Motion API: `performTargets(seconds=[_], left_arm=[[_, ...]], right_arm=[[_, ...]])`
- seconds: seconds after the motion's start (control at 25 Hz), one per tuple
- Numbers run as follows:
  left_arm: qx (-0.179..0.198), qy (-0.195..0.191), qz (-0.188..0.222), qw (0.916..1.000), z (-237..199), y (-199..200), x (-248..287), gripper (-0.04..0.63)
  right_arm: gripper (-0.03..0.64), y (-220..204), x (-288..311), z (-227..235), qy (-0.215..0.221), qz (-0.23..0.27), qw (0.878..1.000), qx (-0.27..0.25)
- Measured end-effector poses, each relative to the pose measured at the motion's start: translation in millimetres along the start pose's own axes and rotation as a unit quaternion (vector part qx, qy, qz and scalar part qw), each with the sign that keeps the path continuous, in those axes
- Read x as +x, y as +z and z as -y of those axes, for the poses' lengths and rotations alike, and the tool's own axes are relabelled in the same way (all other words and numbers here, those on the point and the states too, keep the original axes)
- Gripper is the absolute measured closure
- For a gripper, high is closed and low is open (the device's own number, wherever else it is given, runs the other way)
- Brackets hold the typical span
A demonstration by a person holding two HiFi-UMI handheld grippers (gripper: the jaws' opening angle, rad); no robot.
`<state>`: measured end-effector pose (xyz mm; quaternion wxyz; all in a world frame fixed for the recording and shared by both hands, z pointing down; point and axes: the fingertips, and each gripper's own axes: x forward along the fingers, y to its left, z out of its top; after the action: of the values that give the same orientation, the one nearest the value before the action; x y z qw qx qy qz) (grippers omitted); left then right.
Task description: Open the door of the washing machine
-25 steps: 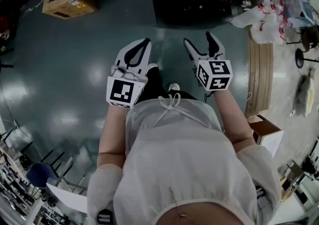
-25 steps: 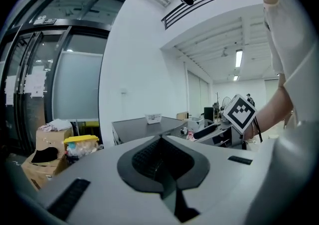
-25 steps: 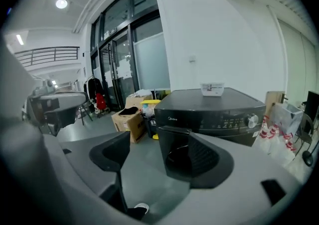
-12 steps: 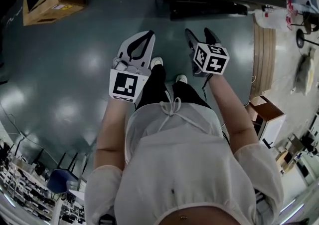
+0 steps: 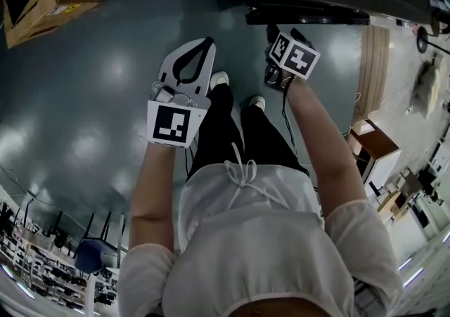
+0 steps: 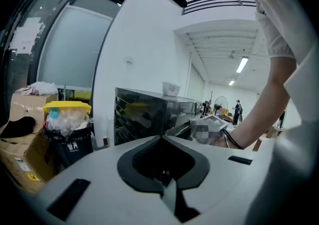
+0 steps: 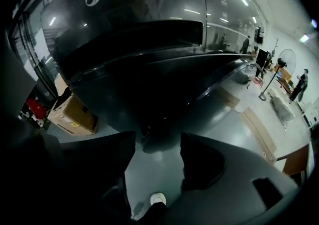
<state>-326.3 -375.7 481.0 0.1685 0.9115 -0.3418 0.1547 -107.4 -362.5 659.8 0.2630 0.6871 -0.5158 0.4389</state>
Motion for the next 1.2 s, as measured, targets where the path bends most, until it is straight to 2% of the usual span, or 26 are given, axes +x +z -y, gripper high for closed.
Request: performTargets(seconds=[0.2, 0.4, 0.72, 0.96, 1.2], left_arm=[[-0.014, 0.003, -0.009, 0.9999, -14.9, -20.3, 4.6, 0.574], [-0.014, 0.005, -0.011, 0.9998, -16.6, -27.2, 4.3, 0.574], [-0.002, 0.005, -0.019, 0.9998, -4.2, -35.1, -1.1, 0.574], [0.008, 0.008, -0.016, 0.9998, 14.0, -40.3, -9.5, 0.574], [0.019, 0.017, -0.014, 0.9996, 35.1, -43.0, -14.0, 0.574]], right_arm=[[0.374, -4.7, 22.1, 4.5, -0.053, -0.016, 0.998, 0.036], [0.405, -5.6, 28.5, 1.1, -0.067, -0.015, 0.996, 0.054], [0.425, -10.6, 27.6, 0.4, -0.045, -0.007, 0.997, 0.07], [0.426, -14.5, 23.0, 2.2, -0.021, -0.007, 0.998, 0.059], [0.436, -40.4, 11.9, 16.4, -0.015, -0.015, 0.998, 0.056]])
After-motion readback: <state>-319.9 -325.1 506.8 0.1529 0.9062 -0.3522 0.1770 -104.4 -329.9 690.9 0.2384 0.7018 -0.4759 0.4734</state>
